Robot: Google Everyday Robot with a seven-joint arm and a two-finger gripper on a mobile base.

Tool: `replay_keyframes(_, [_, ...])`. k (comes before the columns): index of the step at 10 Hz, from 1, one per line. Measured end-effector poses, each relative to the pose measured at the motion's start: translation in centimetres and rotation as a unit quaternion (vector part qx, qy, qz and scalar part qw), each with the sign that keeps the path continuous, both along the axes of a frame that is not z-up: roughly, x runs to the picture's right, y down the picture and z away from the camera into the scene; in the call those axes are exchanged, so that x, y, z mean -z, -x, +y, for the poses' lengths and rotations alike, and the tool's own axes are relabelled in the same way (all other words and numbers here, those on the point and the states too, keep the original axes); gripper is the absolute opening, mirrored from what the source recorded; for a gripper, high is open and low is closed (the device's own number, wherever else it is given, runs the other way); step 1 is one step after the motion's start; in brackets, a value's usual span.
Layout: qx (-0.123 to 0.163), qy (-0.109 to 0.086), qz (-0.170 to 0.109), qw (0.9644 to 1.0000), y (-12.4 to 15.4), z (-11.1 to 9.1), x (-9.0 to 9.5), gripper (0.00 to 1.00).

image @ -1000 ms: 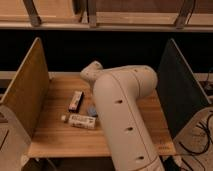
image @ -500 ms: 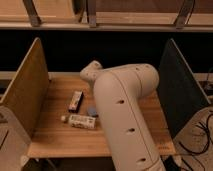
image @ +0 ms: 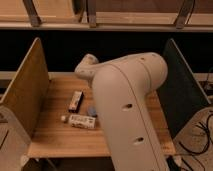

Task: Place the pepper in the ceramic bowl

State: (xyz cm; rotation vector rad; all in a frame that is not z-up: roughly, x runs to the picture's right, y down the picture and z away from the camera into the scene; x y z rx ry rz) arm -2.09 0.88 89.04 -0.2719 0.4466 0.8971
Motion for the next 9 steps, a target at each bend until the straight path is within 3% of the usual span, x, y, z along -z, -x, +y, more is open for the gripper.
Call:
replay_keyframes(2, [0.011,0.015,0.051,0.9985,-1.7,2.1,4.0,0.00])
replay_keyframes(4, [0.016,0.053,0.103,0.9931,-3.6,5.5,7.8,0.00])
replay_keyframes(7, [0.004,0.148,0.157,0.9764,-5.1,12.2,12.9,0.00])
replay_keyframes(8, [-0.005,0.185,0.173,0.9674,-5.4,14.5,14.5,0.00])
replay_keyframes(9, [-0.013,0.206,0.189,0.9601,-6.1,15.7,15.6,0.00])
